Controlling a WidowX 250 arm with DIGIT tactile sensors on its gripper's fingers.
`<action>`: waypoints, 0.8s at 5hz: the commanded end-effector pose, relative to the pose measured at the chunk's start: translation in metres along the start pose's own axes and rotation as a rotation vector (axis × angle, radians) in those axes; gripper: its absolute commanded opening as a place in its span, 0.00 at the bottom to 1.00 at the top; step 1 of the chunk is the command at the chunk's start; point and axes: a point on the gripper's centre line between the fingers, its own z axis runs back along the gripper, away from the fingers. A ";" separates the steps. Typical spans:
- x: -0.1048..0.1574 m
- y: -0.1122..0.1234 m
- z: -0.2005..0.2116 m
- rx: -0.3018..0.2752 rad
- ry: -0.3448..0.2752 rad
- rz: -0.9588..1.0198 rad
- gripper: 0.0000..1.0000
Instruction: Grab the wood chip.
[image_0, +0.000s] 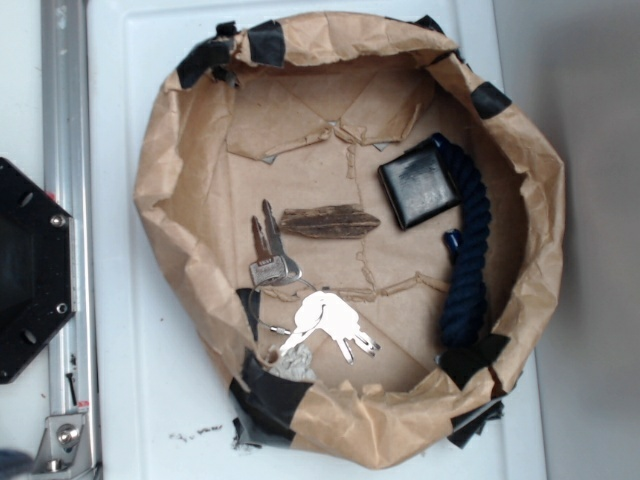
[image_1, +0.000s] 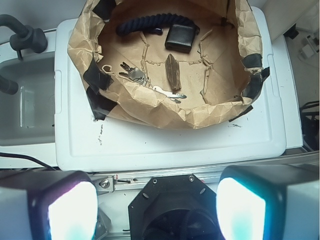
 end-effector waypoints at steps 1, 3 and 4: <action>0.000 0.000 0.000 0.000 0.000 0.000 1.00; 0.088 0.039 -0.082 0.097 0.016 -0.064 1.00; 0.095 0.046 -0.122 0.122 0.048 -0.131 1.00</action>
